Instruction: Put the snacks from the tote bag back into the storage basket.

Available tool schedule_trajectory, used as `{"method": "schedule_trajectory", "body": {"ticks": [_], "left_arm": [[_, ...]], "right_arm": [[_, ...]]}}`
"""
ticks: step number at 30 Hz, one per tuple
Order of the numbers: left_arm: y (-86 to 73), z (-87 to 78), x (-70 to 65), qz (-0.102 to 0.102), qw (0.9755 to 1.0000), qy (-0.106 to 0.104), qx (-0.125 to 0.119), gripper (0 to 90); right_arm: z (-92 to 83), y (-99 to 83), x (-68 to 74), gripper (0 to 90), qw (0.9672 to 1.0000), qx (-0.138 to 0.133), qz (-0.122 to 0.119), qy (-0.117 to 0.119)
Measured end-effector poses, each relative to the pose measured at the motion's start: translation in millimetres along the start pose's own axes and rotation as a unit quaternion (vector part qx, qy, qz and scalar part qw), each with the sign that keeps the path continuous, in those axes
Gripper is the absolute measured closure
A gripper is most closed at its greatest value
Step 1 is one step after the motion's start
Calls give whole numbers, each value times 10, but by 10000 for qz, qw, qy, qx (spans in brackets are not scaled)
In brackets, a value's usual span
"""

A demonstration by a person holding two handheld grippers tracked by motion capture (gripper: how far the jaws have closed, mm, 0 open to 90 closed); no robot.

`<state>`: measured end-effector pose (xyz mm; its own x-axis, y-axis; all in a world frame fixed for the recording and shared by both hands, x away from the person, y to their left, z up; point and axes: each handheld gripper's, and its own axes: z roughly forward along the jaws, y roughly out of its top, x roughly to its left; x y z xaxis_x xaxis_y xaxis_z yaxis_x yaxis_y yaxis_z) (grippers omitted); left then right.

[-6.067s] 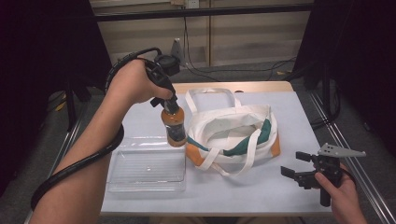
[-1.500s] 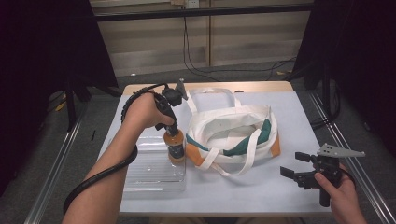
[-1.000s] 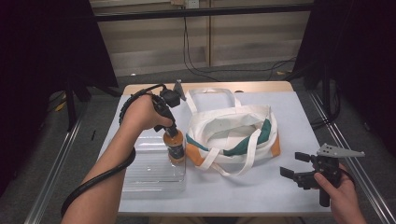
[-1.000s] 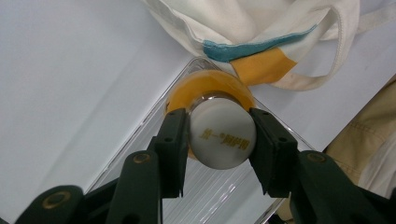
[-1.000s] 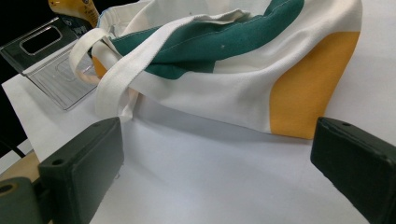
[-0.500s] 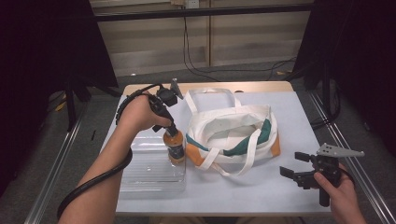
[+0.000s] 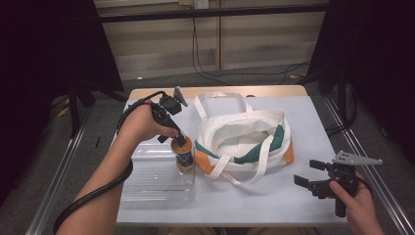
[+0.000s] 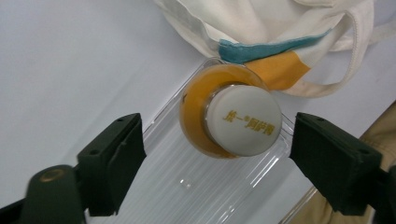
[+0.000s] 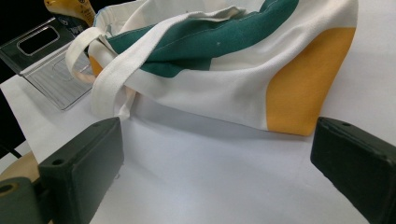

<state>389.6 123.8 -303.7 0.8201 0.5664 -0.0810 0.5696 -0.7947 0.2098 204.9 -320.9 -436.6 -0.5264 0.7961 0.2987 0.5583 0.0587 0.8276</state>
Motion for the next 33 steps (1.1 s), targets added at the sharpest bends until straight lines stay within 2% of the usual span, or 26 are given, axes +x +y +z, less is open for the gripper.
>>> {"method": "schedule_trajectory", "body": {"ticks": [7,11,12,16,23,24,28,29,33], "left_arm": [[-27,20,-12,83,9999,68,8,95],[-52,36,-12,68,10000,6,-60,87],[-62,39,-17,3,10000,-10,-77,84],[-93,32,-18,72,9999,40,-83,83],[-181,25,-39,57,9999,32,-139,81],[-199,23,-46,7,9999,48,-164,81],[-253,1,-28,54,9998,36,-181,81],[-269,5,-29,21,9996,63,-257,81],[-325,-5,-21,3,9997,67,-240,81]], "right_arm": [[11,4,2,25,10000,7,-19,20],[8,-1,12,25,10000,25,-30,15],[6,-2,14,25,10000,30,-31,1],[4,-7,14,25,10000,52,-56,0],[-1,5,48,25,10000,25,-93,15],[6,3,54,25,10000,38,-90,12],[11,3,66,25,9999,87,-134,11],[12,2,64,25,9999,78,-138,14],[13,4,58,25,9999,72,-133,14]]}}
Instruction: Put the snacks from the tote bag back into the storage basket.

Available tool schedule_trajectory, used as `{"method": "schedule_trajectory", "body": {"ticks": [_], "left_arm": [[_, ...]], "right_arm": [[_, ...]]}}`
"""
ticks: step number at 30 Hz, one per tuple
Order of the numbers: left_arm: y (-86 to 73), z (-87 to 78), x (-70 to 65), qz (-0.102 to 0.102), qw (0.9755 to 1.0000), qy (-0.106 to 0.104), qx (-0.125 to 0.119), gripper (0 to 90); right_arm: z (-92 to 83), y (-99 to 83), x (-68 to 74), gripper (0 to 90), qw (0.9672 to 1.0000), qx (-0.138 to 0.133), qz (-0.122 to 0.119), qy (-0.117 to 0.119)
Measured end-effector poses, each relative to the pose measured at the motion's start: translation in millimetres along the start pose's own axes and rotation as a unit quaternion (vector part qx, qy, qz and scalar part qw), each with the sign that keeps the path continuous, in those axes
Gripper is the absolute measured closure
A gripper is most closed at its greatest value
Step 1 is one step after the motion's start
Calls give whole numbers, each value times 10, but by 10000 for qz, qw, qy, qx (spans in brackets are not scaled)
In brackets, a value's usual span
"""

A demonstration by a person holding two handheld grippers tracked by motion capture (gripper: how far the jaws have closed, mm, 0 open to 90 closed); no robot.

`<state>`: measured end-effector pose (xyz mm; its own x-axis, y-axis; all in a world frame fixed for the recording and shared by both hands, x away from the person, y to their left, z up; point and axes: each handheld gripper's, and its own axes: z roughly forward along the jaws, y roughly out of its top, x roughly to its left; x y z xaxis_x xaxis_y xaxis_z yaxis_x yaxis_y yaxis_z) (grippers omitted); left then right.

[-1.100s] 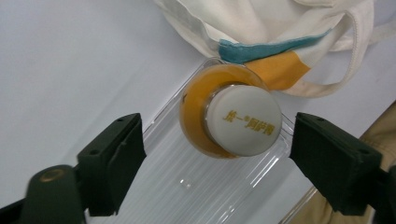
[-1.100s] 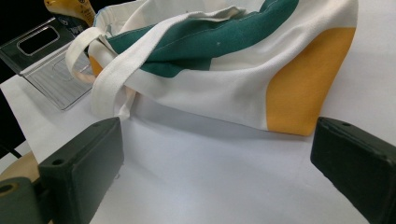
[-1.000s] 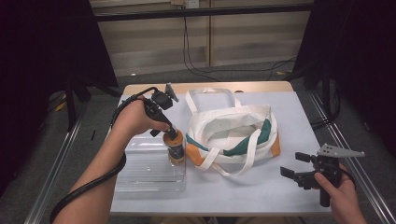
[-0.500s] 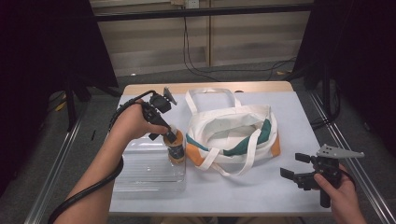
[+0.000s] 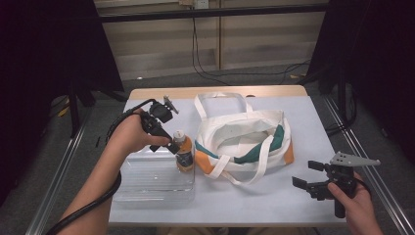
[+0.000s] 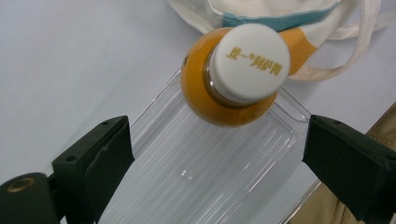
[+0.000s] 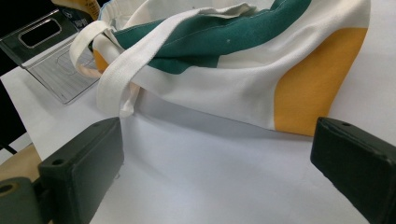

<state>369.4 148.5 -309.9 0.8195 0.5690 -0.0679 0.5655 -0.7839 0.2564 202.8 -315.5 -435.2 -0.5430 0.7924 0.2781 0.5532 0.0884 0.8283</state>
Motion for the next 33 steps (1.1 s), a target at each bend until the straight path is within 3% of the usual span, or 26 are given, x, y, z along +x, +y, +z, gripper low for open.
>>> {"method": "schedule_trajectory", "body": {"ticks": [22,33], "left_arm": [[-267,9,73,-220,9987,-167,-421,85],[-427,124,142,-386,9971,-264,-602,84]], "right_arm": [[45,30,14,25,10000,14,-42,73],[40,26,15,25,10000,27,-40,65]]}}
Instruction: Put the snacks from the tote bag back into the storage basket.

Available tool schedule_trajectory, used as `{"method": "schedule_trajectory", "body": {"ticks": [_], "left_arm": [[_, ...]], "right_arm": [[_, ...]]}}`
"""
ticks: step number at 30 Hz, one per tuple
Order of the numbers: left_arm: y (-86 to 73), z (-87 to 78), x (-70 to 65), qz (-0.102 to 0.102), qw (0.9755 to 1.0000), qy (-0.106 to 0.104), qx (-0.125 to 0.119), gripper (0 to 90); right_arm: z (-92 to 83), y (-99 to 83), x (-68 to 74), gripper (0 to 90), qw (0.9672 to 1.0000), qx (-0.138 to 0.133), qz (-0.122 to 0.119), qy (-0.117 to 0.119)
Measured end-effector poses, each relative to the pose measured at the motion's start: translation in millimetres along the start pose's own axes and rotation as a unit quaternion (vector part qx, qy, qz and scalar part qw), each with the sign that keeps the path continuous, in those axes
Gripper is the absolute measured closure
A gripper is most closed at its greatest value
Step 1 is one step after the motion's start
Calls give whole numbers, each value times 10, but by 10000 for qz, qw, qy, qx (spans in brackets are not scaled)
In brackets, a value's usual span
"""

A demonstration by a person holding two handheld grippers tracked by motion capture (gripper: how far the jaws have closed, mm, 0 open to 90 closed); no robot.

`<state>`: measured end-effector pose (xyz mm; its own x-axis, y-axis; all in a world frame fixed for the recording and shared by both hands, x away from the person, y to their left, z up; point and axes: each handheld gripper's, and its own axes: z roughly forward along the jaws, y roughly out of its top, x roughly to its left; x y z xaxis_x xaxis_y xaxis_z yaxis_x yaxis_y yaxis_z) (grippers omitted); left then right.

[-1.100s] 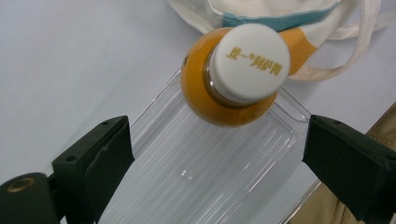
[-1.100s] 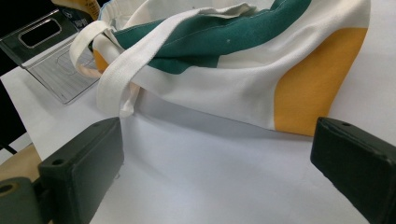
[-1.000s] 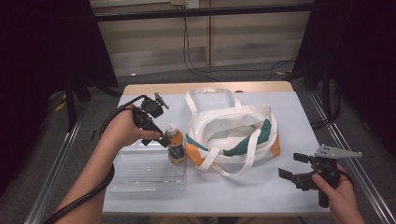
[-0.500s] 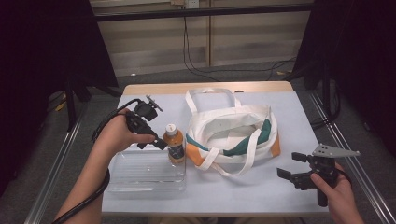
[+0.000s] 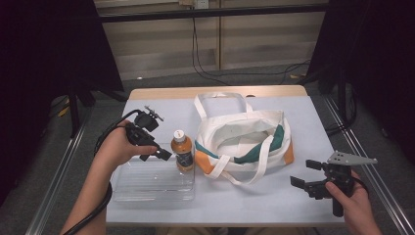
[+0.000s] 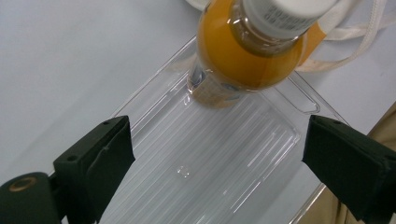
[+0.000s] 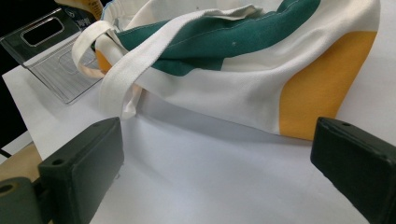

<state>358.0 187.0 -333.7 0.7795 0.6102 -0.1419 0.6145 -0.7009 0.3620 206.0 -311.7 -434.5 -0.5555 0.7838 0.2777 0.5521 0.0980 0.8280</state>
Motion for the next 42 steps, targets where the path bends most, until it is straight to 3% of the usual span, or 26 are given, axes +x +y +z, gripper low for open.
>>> {"method": "schedule_trajectory", "body": {"ticks": [5,8,17,27,31,32,35,36,42], "left_arm": [[-79,38,49,-83,9999,-40,-60,83],[-121,47,83,-33,10000,-28,-90,83],[-243,71,143,-239,9992,-70,-303,84],[-337,115,201,-264,9988,-94,-396,83],[-370,158,208,-428,9978,-89,-488,84],[-383,152,228,-340,9986,-91,-407,84],[-414,170,233,-443,9979,-69,-476,84],[-424,173,247,-353,9985,-78,-411,84],[-498,223,272,-488,9972,-111,-552,84]], "right_arm": [[1,-4,0,25,10000,5,-7,-6],[1,-4,1,25,10000,8,-4,-12],[2,-7,2,25,10000,7,3,-20],[-2,-7,1,25,10000,10,-4,-32],[0,-8,1,25,10000,12,0,-32],[-1,-8,-1,26,10000,8,-13,-33],[-3,-9,-3,25,10000,4,-1,-32],[-2,-8,-4,25,10000,4,-9,-34],[-1,-8,4,25,10000,15,-5,-40]]}}
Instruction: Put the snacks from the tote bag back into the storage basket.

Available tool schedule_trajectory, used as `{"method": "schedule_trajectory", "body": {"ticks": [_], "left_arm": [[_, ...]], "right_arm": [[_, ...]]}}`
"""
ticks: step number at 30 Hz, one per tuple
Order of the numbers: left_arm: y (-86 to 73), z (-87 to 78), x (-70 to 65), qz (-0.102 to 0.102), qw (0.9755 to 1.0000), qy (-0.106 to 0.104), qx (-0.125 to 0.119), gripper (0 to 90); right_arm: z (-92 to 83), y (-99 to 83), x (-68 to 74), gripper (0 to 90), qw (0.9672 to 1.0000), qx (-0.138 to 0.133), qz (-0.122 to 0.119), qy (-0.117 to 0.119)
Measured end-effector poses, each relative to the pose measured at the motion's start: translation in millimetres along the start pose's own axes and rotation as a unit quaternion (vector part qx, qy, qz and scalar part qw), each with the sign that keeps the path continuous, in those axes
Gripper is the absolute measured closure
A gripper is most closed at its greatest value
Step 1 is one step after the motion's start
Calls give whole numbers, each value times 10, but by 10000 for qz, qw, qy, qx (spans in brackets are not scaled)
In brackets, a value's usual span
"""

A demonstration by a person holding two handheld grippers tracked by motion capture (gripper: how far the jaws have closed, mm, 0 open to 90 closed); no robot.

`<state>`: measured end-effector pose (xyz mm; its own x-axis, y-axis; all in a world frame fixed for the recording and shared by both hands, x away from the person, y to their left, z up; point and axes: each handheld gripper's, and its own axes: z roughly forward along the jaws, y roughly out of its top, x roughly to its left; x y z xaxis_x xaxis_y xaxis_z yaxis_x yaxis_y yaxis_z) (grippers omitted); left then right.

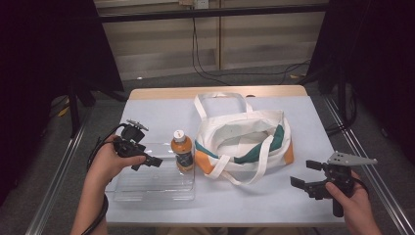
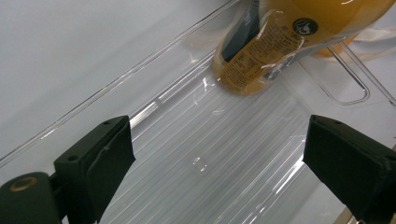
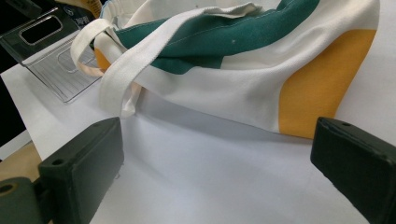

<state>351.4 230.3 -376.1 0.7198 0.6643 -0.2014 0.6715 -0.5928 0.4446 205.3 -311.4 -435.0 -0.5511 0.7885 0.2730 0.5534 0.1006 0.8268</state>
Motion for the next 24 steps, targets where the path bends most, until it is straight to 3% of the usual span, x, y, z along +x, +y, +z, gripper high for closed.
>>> {"method": "schedule_trajectory", "body": {"ticks": [8,10,13,16,18,21,23,24], "left_arm": [[-87,38,50,-76,9999,-47,-143,86],[-108,55,47,-179,9996,-64,-232,86],[-125,61,65,-93,9998,-79,-184,86],[-146,80,65,-168,9994,-79,-291,87],[-163,85,85,-115,9996,-76,-236,88],[-198,122,96,-229,9992,-97,-309,90],[-224,138,119,-132,9996,-105,-247,90],[-235,155,112,-235,9992,-153,-274,90]], "right_arm": [[-5,3,-5,25,10000,-3,-29,15],[-3,3,-1,25,10000,3,-26,1],[2,2,1,25,10000,-1,-19,4],[2,2,-1,25,10000,9,-22,0],[-4,3,-5,25,10000,0,-33,0],[-7,2,-8,25,10000,-11,-22,-13],[-7,-1,-9,25,10000,-4,-24,-23],[-8,-1,-8,25,10000,-2,-26,-22]]}}
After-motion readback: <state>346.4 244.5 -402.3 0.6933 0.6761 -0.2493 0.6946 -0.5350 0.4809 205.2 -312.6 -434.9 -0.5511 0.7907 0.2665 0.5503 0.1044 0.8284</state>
